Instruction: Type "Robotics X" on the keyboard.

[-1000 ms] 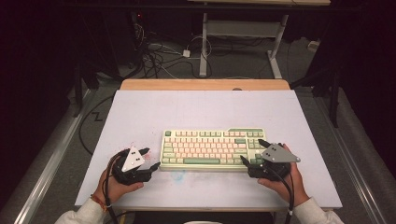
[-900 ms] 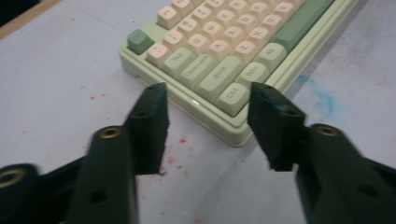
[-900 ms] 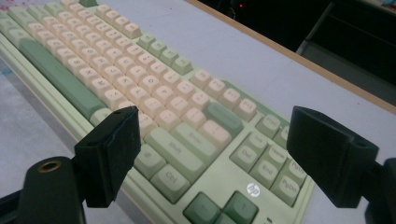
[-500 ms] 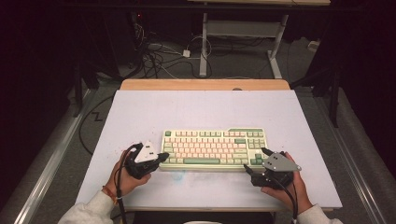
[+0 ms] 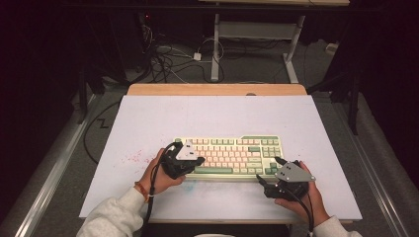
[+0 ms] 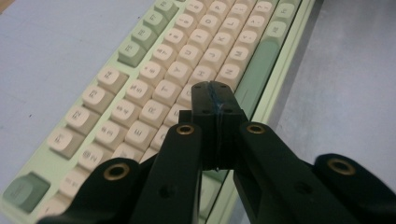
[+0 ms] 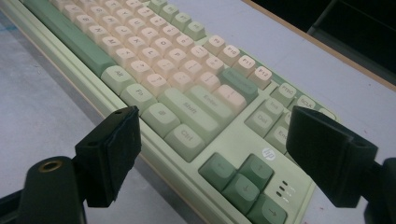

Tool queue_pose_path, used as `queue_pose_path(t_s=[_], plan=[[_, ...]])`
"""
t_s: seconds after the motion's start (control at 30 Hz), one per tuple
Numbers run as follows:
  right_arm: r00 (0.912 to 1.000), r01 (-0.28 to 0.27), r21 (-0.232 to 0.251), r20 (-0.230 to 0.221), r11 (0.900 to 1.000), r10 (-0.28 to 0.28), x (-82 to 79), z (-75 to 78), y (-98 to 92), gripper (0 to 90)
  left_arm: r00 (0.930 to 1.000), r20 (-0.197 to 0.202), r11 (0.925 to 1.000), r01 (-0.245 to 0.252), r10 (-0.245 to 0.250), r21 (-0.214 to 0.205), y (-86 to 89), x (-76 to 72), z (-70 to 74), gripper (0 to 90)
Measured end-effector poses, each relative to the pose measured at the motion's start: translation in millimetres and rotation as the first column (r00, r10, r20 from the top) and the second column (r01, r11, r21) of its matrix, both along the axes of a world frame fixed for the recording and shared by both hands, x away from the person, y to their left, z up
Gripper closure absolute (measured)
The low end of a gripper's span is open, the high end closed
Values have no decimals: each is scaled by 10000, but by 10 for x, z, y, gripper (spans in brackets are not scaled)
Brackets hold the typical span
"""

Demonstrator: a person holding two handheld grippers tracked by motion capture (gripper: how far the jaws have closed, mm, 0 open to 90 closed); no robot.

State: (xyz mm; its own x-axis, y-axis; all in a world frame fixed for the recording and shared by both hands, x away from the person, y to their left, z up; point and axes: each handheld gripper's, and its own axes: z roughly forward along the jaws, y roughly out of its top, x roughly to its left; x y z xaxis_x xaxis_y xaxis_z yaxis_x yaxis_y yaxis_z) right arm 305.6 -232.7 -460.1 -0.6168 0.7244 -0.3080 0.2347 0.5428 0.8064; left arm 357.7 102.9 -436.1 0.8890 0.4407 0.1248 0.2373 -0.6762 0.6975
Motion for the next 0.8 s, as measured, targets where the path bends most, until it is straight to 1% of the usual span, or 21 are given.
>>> queue_pose_path(t_s=[0.1, 0.13, 0.2, 0.3, 0.43, 0.47, 0.5, 0.6, 0.67, 0.73, 0.77, 0.8], plan=[[10000, 7, -69, -25, 10000, -7, 0, -8, 5, 186, 9999, -69, 9999, 138, -138, 58, -114, 48, -19, 879], [10000, 2, -107, -24, 9999, -2, 2, -10, 7, 187, 9997, -88, 9995, 216, -215, 217, -176, 77, -37, 879], [10000, 26, -276, 34, 9996, -25, 2, -15, 9, 188, 9997, -100, 9994, 245, -242, 238, -201, 88, -46, 879], [10000, 13, -266, 34, 9996, -12, 6, -17, 4, 190, 9993, -188, 9986, 328, -320, 414, -282, 123, -92, 879], [10000, 1, -321, 7, 9995, 0, 7, -26, 12, 190, 9992, -237, 9982, 330, -319, 506, -326, 150, -120, 869], [10000, -1, -339, -18, 9994, 1, 6, -29, 14, 190, 9987, -320, 9973, 403, -384, 609, -348, 165, -141, 869], [10000, -45, -383, -15, 9993, 44, 6, -29, 16, 190, 9989, -321, 9971, 369, -349, 663, -358, 170, -150, 867], [10000, -69, -385, -17, 9992, 69, 3, -29, 18, 190, 9986, -360, 9968, 414, -390, 685, -371, 180, -162, 864], [10000, -51, -397, -31, 9992, 50, 5, -30, 20, 190, 9988, -301, 9960, 401, -378, 800, -399, 183, -172, 860], [10000, -71, -404, -34, 9992, 69, 6, -35, 22, 191, 9989, -283, 9962, 396, -375, 772, -411, 189, -175, 857], [9999, -95, -437, -59, 9990, 93, 6, -37, 24, 192, 9989, -316, 9963, 374, -351, 770, -420, 196, -183, 858], [9999, -141, -481, -84, 9987, 137, 6, -38, 26, 194, 9987, -390, 9955, 368, -335, 869, -434, 204, -200, 867]])
